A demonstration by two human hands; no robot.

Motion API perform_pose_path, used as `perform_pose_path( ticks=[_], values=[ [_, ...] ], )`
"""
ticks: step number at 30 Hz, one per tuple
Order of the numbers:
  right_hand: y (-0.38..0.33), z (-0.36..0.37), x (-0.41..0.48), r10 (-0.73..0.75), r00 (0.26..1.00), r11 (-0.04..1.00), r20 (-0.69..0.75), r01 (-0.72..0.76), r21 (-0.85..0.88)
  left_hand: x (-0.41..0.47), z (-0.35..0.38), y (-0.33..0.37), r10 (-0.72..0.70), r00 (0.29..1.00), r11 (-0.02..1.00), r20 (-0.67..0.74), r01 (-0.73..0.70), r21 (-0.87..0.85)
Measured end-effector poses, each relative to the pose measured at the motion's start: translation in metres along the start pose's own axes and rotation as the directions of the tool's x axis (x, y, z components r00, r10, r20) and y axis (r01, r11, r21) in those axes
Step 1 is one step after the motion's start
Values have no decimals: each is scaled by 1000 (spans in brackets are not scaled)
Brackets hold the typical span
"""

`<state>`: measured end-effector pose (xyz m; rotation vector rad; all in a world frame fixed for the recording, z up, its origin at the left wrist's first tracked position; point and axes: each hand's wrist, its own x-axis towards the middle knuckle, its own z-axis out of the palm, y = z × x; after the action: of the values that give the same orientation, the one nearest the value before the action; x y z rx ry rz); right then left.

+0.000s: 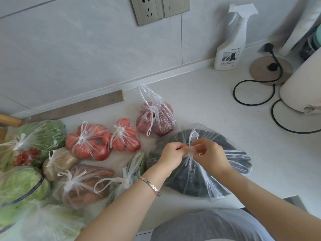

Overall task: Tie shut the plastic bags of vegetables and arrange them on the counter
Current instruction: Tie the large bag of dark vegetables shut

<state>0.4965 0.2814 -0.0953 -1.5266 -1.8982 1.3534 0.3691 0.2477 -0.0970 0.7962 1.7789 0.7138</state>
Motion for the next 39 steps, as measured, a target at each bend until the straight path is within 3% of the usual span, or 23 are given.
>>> perform_pose_path(
  ticks=[4,12,16,20,23,25,28,30,34,37,39],
  values=[
    [-4,-4,2,83,994,993,73,-89,81,-3,0,2,39,999,999,-10,-39,1],
    [-3,-5,2,-46,997,998,58,48,-44,-6,2,1,68,998,998,-5,-68,-20],
    [-3,-8,6,-77,993,997,85,78,-12,-5,1,-2,66,998,998,6,-66,-5],
    [1,-8,8,-37,993,981,110,15,196,-4,-3,1,94,996,995,6,-94,42],
    [2,-9,5,-12,975,861,222,-103,498,-4,-5,2,90,996,995,27,-91,42],
    [8,-11,4,-75,959,833,272,-90,546,-4,-7,2,57,994,996,91,-63,59],
    [15,-8,7,-208,954,955,218,150,255,-4,-9,4,-29,986,996,164,14,94],
    [17,-5,10,-323,933,945,161,326,8,-4,-10,8,-108,977,993,185,99,57],
    [19,-9,13,-579,788,750,211,616,-242,-1,-15,10,-178,958,984,224,180,10],
    [19,-15,17,-668,685,573,291,723,-387,-2,-15,13,-175,960,984,218,179,2],
    [19,-15,19,-699,643,468,313,742,-479,-1,-15,17,-109,984,992,139,98,77]
  ],
)
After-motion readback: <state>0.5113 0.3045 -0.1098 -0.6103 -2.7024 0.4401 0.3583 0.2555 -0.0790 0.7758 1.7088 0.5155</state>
